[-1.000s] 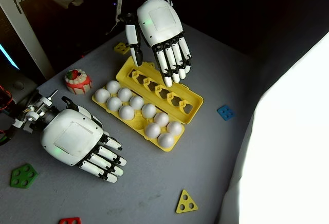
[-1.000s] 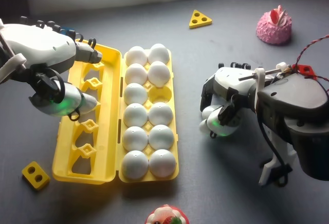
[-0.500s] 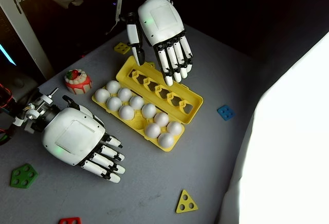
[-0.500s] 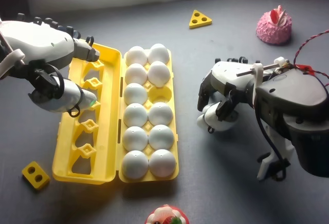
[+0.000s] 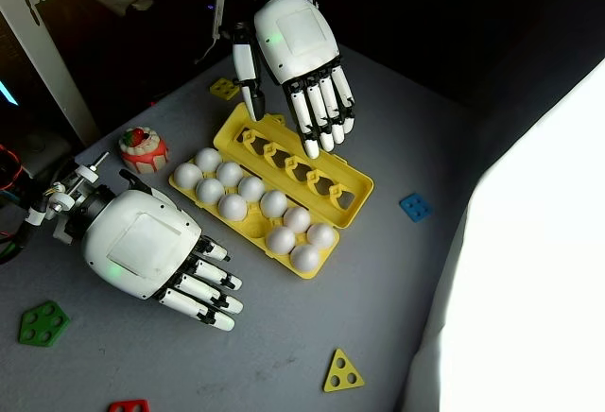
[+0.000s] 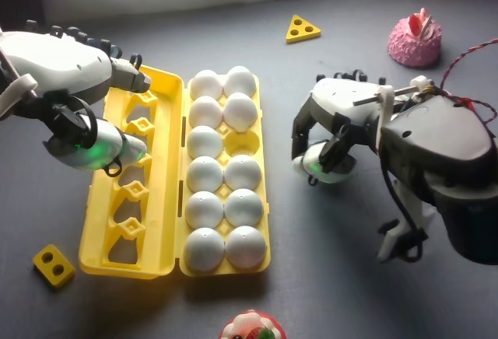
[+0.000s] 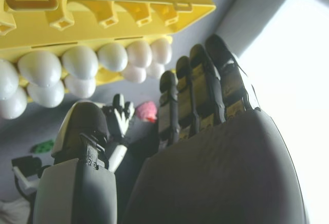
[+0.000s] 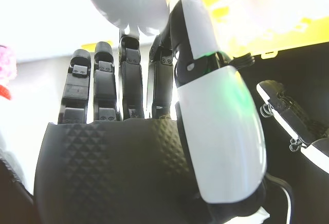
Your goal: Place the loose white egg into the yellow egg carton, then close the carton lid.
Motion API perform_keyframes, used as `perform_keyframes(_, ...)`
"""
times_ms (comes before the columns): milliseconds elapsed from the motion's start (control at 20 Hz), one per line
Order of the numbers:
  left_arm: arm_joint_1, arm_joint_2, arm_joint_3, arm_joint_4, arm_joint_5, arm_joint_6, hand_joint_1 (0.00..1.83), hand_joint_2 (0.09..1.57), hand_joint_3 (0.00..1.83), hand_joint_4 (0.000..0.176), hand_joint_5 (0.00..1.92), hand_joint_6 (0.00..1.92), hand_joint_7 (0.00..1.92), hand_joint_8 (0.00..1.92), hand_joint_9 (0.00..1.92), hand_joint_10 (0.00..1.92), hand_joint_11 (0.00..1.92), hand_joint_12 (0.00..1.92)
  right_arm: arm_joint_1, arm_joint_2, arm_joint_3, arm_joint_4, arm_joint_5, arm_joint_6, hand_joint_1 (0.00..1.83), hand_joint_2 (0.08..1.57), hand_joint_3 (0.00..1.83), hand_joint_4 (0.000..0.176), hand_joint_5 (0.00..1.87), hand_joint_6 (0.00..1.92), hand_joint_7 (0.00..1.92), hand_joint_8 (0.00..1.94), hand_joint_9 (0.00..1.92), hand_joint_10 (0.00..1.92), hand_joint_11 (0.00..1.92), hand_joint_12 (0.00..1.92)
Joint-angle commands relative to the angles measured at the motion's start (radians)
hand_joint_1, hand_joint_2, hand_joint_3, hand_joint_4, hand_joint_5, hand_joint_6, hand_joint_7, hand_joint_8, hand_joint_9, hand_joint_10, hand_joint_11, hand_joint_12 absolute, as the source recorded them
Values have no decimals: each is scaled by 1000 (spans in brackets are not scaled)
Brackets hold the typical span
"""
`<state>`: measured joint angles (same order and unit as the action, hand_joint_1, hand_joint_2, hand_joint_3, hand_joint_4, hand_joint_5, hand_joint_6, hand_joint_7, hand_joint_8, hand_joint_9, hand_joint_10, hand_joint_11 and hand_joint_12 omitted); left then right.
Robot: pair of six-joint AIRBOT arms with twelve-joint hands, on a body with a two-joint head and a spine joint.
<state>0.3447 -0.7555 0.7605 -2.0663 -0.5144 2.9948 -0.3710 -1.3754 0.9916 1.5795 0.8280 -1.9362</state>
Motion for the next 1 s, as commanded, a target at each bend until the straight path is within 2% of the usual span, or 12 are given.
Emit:
perform_keyframes(0, -18, 7, 5, 39, 24, 4, 466, 1272, 1, 23, 250, 2, 245, 2, 233, 3, 0, 721, 13, 0, -1, -88, 23, 17, 1129, 1170, 4, 0, 872, 1154, 476, 1, 120, 25, 0, 0)
perform_keyframes(250, -24, 7, 4, 34, 19, 4, 469, 1270, 0, 21, 248, 5, 259, 2, 250, 5, 0, 765, 31, -1, -2, -96, 17, 24, 1133, 1163, 1, 0, 886, 1134, 494, 4, 122, 22, 0, 0)
perform_keyframes(350, -24, 8, 3, 30, 19, 4, 469, 1270, 0, 21, 248, 5, 259, 2, 250, 5, 0, 766, 70, 33, -26, -103, 14, 24, 1133, 1164, 1, 0, 886, 1135, 494, 4, 123, 22, 0, 0)
perform_keyframes(400, -24, 8, 3, 28, 19, 4, 494, 1265, 0, 15, 260, 7, 261, 2, 256, 6, 0, 794, 75, 42, -35, -115, 15, 24, 1088, 1211, 17, 0, 779, 1283, 432, 21, 106, 14, 0, 0)
perform_keyframes(450, -24, 8, 3, 28, 19, 4, 494, 1265, 0, 15, 260, 7, 261, 2, 256, 6, 0, 794, 77, 48, -40, -126, 16, 24, 1088, 1211, 17, 0, 779, 1283, 432, 21, 106, 14, 0, 0)
perform_keyframes(500, -24, 8, 3, 26, 18, 4, 497, 1260, 0, 18, 259, 6, 255, 0, 245, 1, 0, 799, 81, 61, -54, -154, 24, 23, 1030, 1149, 0, 0, 416, 1031, 303, 3, 51, 2, 0, 0)
perform_keyframes(550, -24, 8, 3, 24, 16, 4, 479, 1264, 0, 20, 256, 4, 254, 0, 242, 0, 0, 797, 85, 77, -67, -177, 31, 22, 1011, 1127, 0, 0, 328, 845, 247, 0, 26, 2, 0, 0)
perform_keyframes(600, -26, 9, 3, 23, 15, 4, 448, 1276, 3, 22, 244, 2, 254, 0, 242, 0, 0, 763, 89, 93, -80, -183, 41, 10, 1013, 1119, 0, 0, 359, 693, 224, 3, 23, 2, 0, 0)
perform_keyframes(650, -28, 9, 3, 23, 14, 4, 480, 1271, 0, 20, 255, 5, 260, 2, 245, 1, 0, 749, 91, 110, -93, -183, 61, -1, 1034, 1094, 0, 0, 381, 398, 146, 1, 0, 0, 0, 0)
perform_keyframes(750, -33, 9, 2, 22, 14, 4, 466, 1275, 2, 20, 243, 1, 258, 1, 245, 1, 0, 748, 85, 142, -121, -183, 88, -18, 1037, 1068, 0, 0, 398, 228, 145, 0, 0, 0, 0, 0)
perform_keyframes(850, -36, 9, 2, 22, 13, 4, 465, 1274, 0, 17, 254, 4, 254, 1, 240, 1, 0, 781, 83, 168, -146, -153, 99, -56, 1040, 1057, 0, 0, 387, 196, 142, 0, 0, 0, 0, 0)
perform_keyframes(950, -38, 9, 0, 22, 13, 4, 476, 1269, 0, 19, 253, 3, 258, 2, 242, 2, 0, 785, 91, 178, -153, -28, 115, -137, 1021, 1058, 0, 0, 363, 122, 134, 0, 0, 0, 0, 0)
